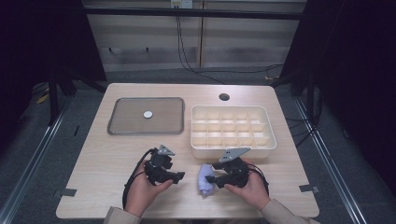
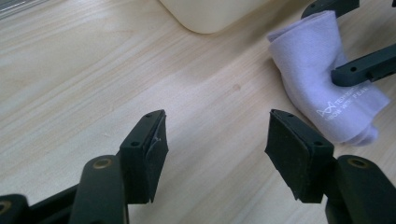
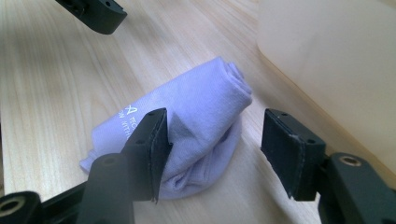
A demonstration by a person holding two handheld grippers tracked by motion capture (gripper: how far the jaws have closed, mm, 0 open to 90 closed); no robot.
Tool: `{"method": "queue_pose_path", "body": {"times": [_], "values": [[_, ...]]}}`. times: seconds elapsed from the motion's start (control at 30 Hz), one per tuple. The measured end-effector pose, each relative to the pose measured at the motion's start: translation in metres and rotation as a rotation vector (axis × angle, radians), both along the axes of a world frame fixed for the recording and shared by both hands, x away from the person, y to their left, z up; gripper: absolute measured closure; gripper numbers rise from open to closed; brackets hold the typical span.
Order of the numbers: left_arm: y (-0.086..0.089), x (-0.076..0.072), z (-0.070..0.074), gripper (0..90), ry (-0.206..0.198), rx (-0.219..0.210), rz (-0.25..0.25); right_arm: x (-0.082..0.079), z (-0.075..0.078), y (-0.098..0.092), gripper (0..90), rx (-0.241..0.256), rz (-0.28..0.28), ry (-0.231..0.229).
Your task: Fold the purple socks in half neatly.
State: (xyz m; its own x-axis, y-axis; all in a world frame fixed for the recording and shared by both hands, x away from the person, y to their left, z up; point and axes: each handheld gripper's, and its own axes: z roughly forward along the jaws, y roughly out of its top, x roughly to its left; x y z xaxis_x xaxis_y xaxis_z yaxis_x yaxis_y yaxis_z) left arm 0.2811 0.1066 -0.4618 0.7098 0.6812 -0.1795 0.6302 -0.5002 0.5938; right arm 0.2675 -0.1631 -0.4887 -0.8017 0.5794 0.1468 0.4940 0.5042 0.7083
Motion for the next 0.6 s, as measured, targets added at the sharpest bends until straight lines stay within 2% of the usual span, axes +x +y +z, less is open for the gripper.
{"method": "queue_pose_path", "body": {"times": [0.13,0.17,0.4,0.53,0.6], "values": [[0.001,0.003,-0.002,36.1,-0.027,0.001,-0.007,0.0,0.0,-0.005,40.8,-0.004,-0.005,-0.001],[0.001,0.004,-0.003,35.2,-0.031,0.012,-0.017,-0.001,0.0,-0.006,40.6,-0.005,-0.008,0.002],[0.002,0.007,-0.007,34.5,-0.04,0.024,-0.009,-0.001,0.002,-0.015,40.2,-0.016,-0.007,-0.004],[0.004,0.009,-0.01,33.5,-0.068,0.033,-0.03,-0.001,0.002,-0.021,39.6,-0.022,-0.008,-0.007],[0.004,0.01,-0.012,32.7,-0.066,0.035,-0.031,-0.001,0.003,-0.023,39.6,-0.022,-0.011,-0.002]]}}
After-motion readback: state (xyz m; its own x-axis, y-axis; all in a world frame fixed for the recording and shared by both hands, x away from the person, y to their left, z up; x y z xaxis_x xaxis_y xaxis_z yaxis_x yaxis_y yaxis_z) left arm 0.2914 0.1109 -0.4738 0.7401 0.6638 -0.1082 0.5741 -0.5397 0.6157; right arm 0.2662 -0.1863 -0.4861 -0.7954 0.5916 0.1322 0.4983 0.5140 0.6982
